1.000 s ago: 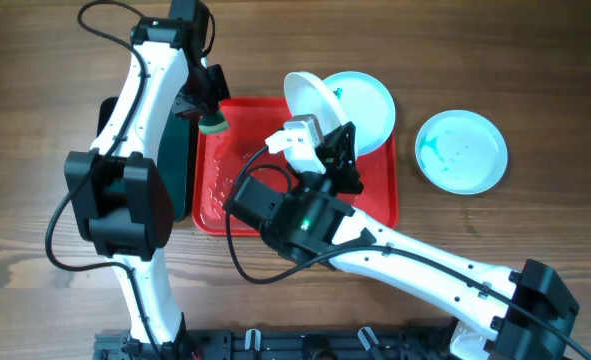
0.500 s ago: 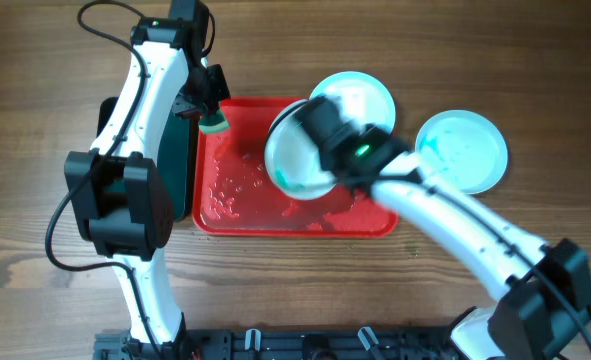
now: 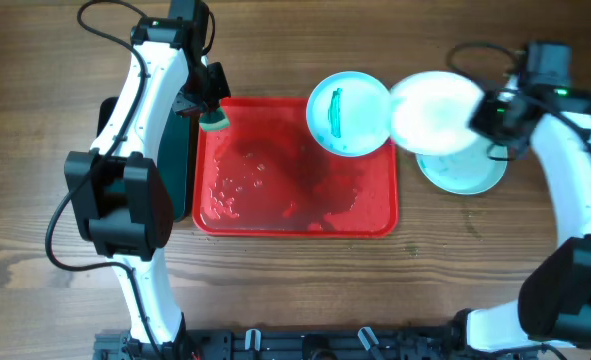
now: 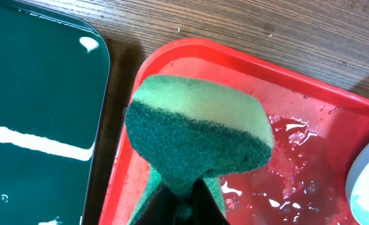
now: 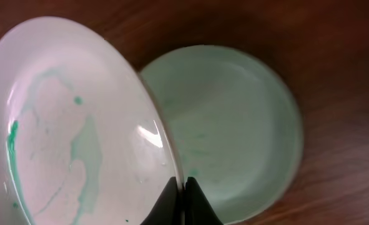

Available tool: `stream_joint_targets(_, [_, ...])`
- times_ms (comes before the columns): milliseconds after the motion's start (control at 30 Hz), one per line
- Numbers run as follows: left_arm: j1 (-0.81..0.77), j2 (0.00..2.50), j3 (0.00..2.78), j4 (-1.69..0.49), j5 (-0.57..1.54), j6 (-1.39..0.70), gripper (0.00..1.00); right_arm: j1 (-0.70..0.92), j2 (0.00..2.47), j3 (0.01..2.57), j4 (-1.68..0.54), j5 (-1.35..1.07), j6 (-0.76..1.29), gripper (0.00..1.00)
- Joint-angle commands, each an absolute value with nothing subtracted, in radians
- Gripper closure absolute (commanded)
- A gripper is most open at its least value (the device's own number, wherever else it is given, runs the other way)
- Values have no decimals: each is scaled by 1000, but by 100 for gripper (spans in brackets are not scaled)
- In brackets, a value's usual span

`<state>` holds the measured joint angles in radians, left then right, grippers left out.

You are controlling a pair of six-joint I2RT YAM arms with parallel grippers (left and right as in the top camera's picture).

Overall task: Clean dirty plates on tray and stack at the side
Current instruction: 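Lift the cleaned plate with the right gripper and stack it on the right plate, then reach the right gripper to the last plate and drag it to tray center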

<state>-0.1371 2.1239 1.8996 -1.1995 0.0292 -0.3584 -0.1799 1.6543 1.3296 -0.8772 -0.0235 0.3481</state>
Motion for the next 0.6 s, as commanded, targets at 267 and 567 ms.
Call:
stream_joint_targets(267, [-167,2134,1917,-1155,44,-374,96,-302,1667,1151,-768,134,319,96])
stream_joint_targets(567, [-167,2134,1917,-1154,44,-375,96,-282,1691,1149,-653,-147,331,22])
